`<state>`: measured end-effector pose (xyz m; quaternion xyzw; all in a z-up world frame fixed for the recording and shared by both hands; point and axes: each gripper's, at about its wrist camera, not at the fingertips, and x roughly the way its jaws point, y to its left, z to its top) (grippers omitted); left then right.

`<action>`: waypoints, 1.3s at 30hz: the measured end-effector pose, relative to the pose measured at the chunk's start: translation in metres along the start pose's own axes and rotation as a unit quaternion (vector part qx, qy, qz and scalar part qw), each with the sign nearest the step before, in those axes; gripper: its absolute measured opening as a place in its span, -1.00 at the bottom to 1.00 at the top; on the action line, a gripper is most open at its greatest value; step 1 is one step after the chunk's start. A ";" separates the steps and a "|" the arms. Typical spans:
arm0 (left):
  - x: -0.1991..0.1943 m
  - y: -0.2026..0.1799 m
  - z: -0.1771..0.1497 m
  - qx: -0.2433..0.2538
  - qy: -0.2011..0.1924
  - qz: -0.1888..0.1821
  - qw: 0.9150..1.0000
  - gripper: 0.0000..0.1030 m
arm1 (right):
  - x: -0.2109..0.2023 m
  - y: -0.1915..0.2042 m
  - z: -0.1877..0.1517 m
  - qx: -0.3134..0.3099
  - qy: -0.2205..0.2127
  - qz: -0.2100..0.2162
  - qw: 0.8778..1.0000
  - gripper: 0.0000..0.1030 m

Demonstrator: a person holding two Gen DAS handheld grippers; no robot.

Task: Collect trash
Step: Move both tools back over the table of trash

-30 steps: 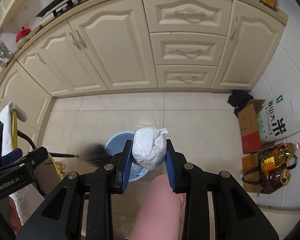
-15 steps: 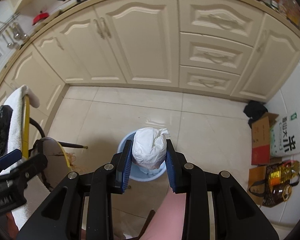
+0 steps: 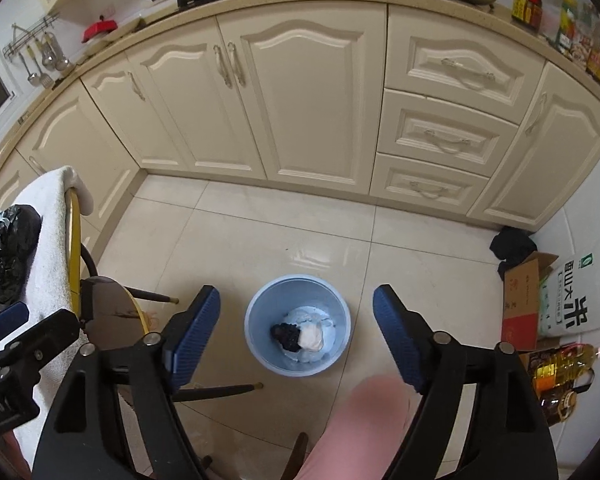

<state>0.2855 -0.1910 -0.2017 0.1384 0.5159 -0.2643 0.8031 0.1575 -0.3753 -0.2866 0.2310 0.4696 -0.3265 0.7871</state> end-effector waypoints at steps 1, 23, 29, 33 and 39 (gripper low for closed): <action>0.000 0.001 0.001 -0.001 0.001 -0.001 1.000 0.80 | 0.000 0.000 0.000 0.000 0.002 0.000 1.000 0.58; -0.037 -0.003 -0.016 0.011 -0.019 -0.009 1.000 0.80 | -0.041 -0.004 -0.013 0.003 -0.028 -0.010 1.000 0.58; -0.065 0.005 -0.034 0.010 -0.042 -0.008 0.999 0.80 | -0.067 0.003 -0.019 -0.002 -0.054 -0.005 0.999 0.58; -0.088 0.017 -0.049 0.005 -0.058 -0.003 0.998 0.80 | -0.084 0.014 -0.026 -0.015 -0.072 0.003 0.997 0.58; -0.126 0.043 -0.074 -0.020 -0.088 0.013 0.996 0.82 | -0.110 0.042 -0.036 -0.044 -0.097 0.025 0.994 0.58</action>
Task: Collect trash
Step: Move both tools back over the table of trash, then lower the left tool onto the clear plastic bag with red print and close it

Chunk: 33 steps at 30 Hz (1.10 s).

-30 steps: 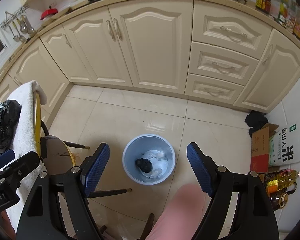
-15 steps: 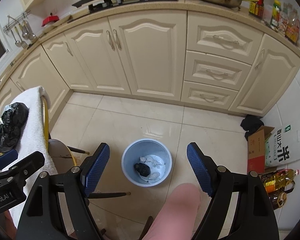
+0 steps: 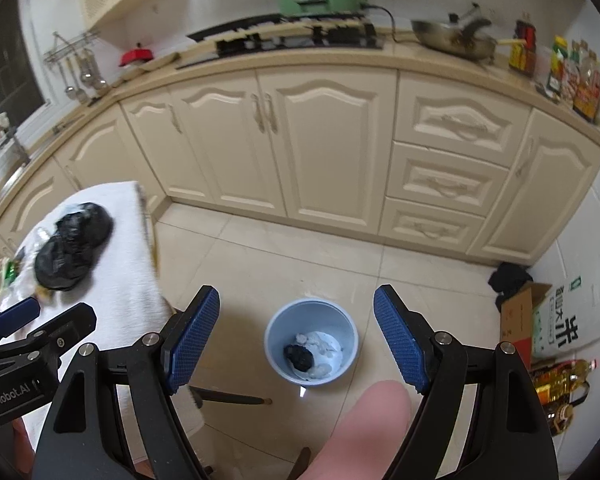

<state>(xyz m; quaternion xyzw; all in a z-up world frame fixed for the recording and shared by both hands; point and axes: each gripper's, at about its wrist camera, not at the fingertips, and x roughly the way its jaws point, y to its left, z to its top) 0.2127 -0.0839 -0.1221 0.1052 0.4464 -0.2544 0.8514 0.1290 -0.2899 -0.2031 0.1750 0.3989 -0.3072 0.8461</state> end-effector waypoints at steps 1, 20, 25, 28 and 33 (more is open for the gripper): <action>-0.006 0.004 -0.004 -0.003 -0.004 0.003 1.000 0.84 | -0.004 0.007 0.000 -0.006 -0.004 0.006 1.000 0.58; -0.111 0.136 -0.062 -0.142 -0.050 0.119 0.982 0.96 | -0.034 0.150 -0.014 -0.136 -0.038 0.111 0.984 0.90; -0.112 0.177 -0.065 -0.169 -0.043 0.137 0.975 0.97 | -0.024 0.186 -0.022 -0.156 -0.020 0.126 0.980 0.94; -0.105 0.197 -0.062 -0.176 -0.035 0.142 0.974 0.97 | -0.015 0.206 -0.025 -0.168 -0.007 0.128 0.977 0.94; -0.076 0.222 -0.045 -0.156 -0.018 0.144 0.977 0.97 | 0.001 0.231 -0.029 -0.179 0.008 0.129 0.975 0.94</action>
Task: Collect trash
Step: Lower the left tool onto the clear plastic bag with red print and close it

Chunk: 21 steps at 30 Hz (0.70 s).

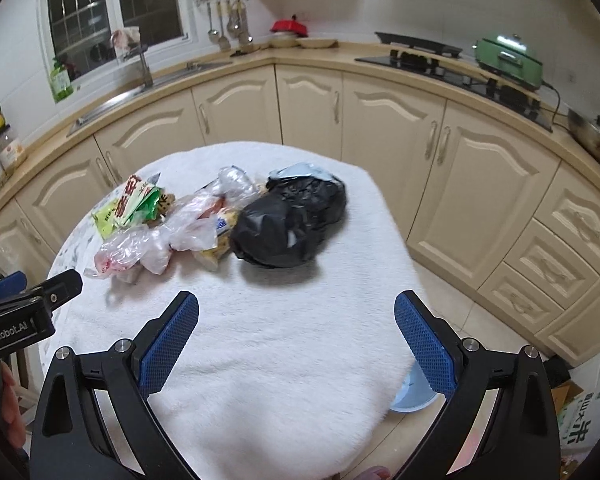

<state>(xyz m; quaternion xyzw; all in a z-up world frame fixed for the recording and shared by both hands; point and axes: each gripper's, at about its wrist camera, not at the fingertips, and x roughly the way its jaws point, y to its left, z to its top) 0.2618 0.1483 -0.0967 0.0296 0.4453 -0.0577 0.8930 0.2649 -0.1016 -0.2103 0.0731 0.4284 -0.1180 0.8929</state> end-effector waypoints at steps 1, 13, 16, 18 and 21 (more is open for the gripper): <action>0.009 -0.002 0.006 0.010 0.006 -0.003 1.000 0.97 | 0.005 0.002 0.001 0.000 0.004 0.000 1.000 0.94; 0.130 0.007 0.041 0.020 0.073 -0.030 0.997 0.26 | 0.062 0.005 0.021 0.014 0.043 -0.018 0.999 0.94; 0.141 0.018 0.037 0.006 0.082 -0.043 0.996 -0.27 | 0.072 0.006 0.024 0.011 0.052 -0.019 0.998 0.94; 0.140 0.026 0.035 -0.002 0.072 -0.031 0.997 -0.33 | 0.075 0.008 0.024 0.005 0.056 -0.015 0.998 0.94; 0.138 0.037 0.028 -0.022 0.075 -0.045 0.996 -0.35 | 0.076 0.010 0.023 0.000 0.058 -0.007 0.998 0.94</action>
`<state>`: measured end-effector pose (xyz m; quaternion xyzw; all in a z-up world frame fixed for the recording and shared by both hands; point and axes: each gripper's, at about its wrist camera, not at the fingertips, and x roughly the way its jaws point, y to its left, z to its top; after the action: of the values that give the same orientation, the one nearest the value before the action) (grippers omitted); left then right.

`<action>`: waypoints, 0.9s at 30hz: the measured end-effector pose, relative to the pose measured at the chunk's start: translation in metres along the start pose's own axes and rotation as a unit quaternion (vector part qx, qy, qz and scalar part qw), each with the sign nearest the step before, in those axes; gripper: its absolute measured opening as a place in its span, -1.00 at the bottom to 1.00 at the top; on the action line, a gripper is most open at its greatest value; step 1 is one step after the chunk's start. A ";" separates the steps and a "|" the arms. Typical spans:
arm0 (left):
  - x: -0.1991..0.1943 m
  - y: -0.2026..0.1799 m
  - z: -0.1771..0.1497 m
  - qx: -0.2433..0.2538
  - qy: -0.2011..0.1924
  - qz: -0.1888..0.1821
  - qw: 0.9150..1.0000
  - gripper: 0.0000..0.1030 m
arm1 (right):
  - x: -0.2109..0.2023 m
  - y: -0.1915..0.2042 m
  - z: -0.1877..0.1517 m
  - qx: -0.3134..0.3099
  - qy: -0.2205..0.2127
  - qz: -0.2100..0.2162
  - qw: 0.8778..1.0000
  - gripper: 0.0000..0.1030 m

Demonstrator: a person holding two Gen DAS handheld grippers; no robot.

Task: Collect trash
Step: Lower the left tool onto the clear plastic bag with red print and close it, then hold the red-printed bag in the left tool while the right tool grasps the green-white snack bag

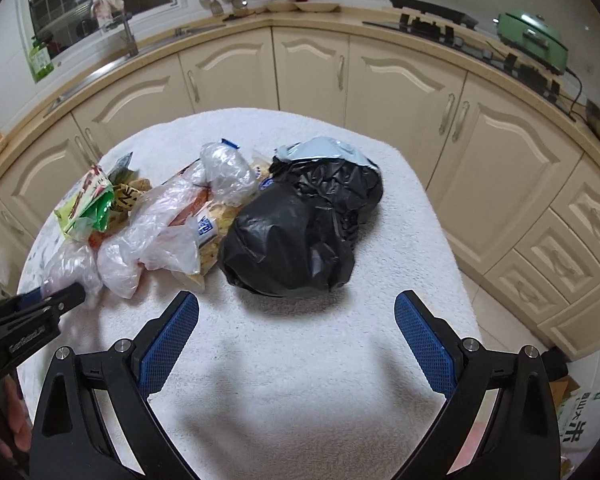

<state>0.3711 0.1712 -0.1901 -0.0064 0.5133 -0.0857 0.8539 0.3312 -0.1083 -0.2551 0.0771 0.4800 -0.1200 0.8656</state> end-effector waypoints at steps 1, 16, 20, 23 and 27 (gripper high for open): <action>-0.002 0.005 -0.004 -0.007 0.000 0.001 1.000 -0.35 | -0.001 0.001 -0.001 -0.002 0.000 0.003 1.000 0.94; -0.046 0.037 -0.039 -0.061 -0.026 0.010 0.998 0.73 | -0.011 0.007 -0.020 -0.011 0.007 0.023 1.000 0.94; -0.039 0.036 -0.035 -0.053 -0.024 0.013 0.998 0.87 | -0.011 0.009 -0.020 -0.009 0.007 0.021 1.000 0.94; -0.017 0.035 -0.034 -0.059 0.007 -0.007 0.998 0.74 | -0.011 0.014 -0.019 -0.013 0.007 0.019 1.000 0.94; 0.010 0.040 -0.036 -0.070 0.043 -0.056 0.995 -0.14 | -0.012 0.023 -0.016 -0.024 0.003 0.018 1.000 0.94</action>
<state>0.3498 0.2116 -0.2196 -0.0911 0.5531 -0.0979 0.8223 0.3180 -0.0809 -0.2528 0.0647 0.4835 -0.0924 0.8680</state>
